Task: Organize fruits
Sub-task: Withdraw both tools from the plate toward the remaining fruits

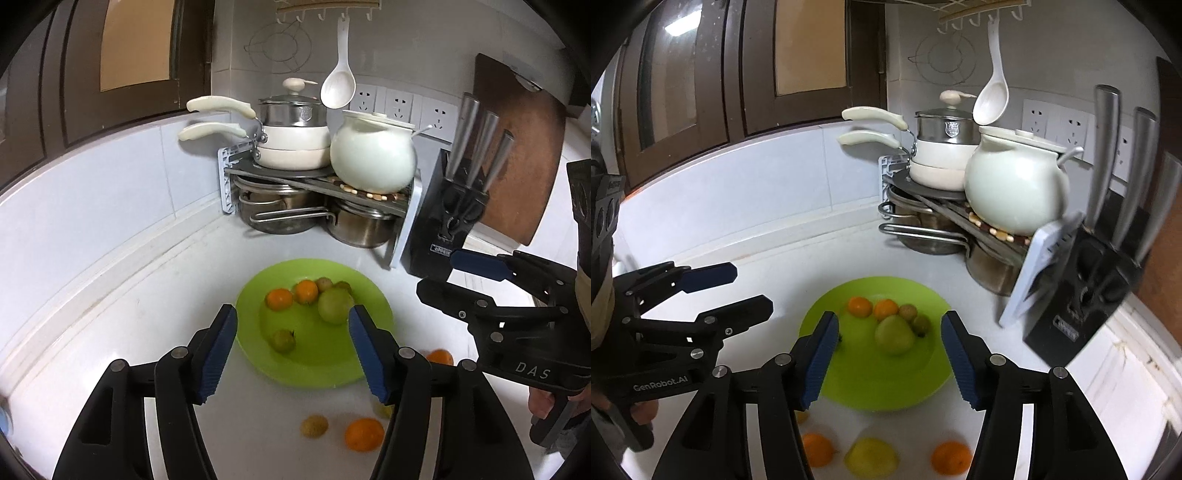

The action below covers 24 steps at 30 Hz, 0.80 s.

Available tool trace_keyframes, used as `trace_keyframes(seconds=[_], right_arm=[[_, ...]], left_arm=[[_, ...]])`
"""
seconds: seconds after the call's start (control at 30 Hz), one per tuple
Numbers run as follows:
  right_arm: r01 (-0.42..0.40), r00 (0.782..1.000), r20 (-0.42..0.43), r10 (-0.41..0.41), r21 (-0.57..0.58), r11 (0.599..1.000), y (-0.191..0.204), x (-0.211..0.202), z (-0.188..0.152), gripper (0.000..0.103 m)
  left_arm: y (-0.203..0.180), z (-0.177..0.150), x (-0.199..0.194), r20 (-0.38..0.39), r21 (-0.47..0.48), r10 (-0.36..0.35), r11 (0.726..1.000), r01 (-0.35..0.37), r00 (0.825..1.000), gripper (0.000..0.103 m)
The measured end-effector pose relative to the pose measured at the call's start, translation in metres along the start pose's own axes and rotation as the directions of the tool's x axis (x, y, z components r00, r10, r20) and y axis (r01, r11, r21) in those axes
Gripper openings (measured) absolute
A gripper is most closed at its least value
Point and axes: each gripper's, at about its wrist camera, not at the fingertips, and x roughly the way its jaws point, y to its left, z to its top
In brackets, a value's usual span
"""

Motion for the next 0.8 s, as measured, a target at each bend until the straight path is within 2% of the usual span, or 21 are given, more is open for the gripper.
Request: trace_keyframes(seconds=[0.27,0.37,0.47,0.8], right_arm=[[0.033,0.999,0.003,-0.033,0.034,0.999,0.012,-0.023,-0.023,0.059],[0.052,0.999,0.007,-0.052,0.045,0.998,0.017,-0.028,-0.030,0.064],[0.071,0.997,0.002,-0.071,0.062,0.996,0.022,-0.030,-0.039,0.064],[0.077,0.994,-0.095,-0.062,0.167,0.983,0.027,-0.016,-0.068,0.064]], left_arm=[[0.004,-0.028,-0.016,-0.012,-0.004,-0.012,1.000,0.012,1.000,0.064],[0.006,-0.037,-0.017,-0.027,0.002,-0.018,1.000,0.018,0.999,0.064],[0.010,-0.046,-0.017,-0.037,0.009,-0.019,1.000,0.020,0.999,0.064],[0.022,-0.071,-0.014,-0.077,0.048,-0.031,0.998,0.035,0.997,0.066]])
